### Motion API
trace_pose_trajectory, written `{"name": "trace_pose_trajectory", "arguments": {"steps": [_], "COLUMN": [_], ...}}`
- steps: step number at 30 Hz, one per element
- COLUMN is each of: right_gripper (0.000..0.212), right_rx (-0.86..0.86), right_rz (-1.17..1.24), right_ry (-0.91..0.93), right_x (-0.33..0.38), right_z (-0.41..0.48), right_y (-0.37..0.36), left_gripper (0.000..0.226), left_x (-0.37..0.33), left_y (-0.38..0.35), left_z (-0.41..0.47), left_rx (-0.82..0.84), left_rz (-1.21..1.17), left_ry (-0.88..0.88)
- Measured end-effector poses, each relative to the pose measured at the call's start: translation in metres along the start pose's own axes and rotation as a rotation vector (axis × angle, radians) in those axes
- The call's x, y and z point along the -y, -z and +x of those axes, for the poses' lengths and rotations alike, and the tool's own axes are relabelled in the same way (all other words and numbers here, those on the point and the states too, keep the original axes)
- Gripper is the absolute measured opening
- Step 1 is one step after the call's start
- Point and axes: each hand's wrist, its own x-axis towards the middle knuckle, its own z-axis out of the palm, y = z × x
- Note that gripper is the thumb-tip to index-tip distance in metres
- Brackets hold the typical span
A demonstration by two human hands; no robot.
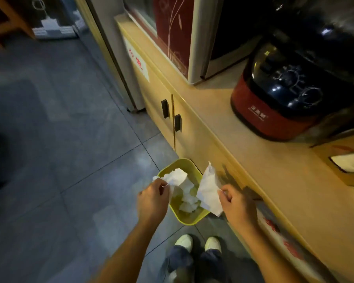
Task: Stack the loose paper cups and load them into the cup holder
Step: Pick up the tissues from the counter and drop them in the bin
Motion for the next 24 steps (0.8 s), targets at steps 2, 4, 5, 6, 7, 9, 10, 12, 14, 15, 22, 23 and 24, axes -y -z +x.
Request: {"name": "trace_pose_trajectory", "arguments": {"steps": [2,4,5,6,7,9,10,12,14,15,22,23,24], "right_gripper": [0.013,0.015,0.015,0.014,0.016,0.019,0.020,0.021,0.017,0.013,0.061,0.064,0.067], "right_rx": [0.046,0.082,0.116,0.167,0.222,0.282,0.289,0.279,0.326,0.366,0.500,0.499,0.499], "right_rz": [-0.027,-0.021,-0.001,0.020,0.010,-0.054,-0.093,-0.225,-0.284,-0.269,-0.273,-0.282,-0.282], "right_ry": [-0.028,-0.059,-0.096,-0.146,-0.186,-0.174,-0.150,-0.092,-0.083,-0.098,-0.047,-0.017,0.008], "right_x": [-0.016,-0.029,-0.037,-0.045,-0.055,-0.075,-0.085,-0.100,-0.111,-0.114,-0.115,-0.111,-0.105], "right_z": [0.009,0.019,0.026,0.032,0.036,0.039,0.041,0.043,0.046,0.048,0.060,0.063,0.066], "right_y": [-0.031,-0.061,-0.077,-0.093,-0.109,-0.142,-0.157,-0.183,-0.205,-0.213,-0.226,-0.221,-0.215], "left_gripper": [0.017,0.015,0.014,0.013,0.013,0.015,0.016,0.018,0.026,0.032,0.045,0.048,0.051], "left_x": [0.013,0.026,0.034,0.044,0.055,0.081,0.093,0.116,0.132,0.139,0.149,0.146,0.142], "left_y": [-0.028,-0.056,-0.071,-0.085,-0.100,-0.128,-0.140,-0.163,-0.179,-0.184,-0.170,-0.163,-0.155], "left_z": [0.017,0.032,0.040,0.048,0.054,0.064,0.069,0.076,0.082,0.084,0.092,0.094,0.096], "left_rx": [0.037,0.065,0.066,0.066,0.074,0.120,0.147,0.189,0.264,0.329,0.394,0.381,0.377], "left_rz": [-0.060,-0.167,-0.213,-0.237,-0.236,-0.192,-0.148,-0.026,0.079,0.138,0.345,0.362,0.376], "left_ry": [0.091,0.172,0.202,0.231,0.252,0.253,0.243,0.211,0.186,0.165,-0.082,-0.119,-0.143]}}
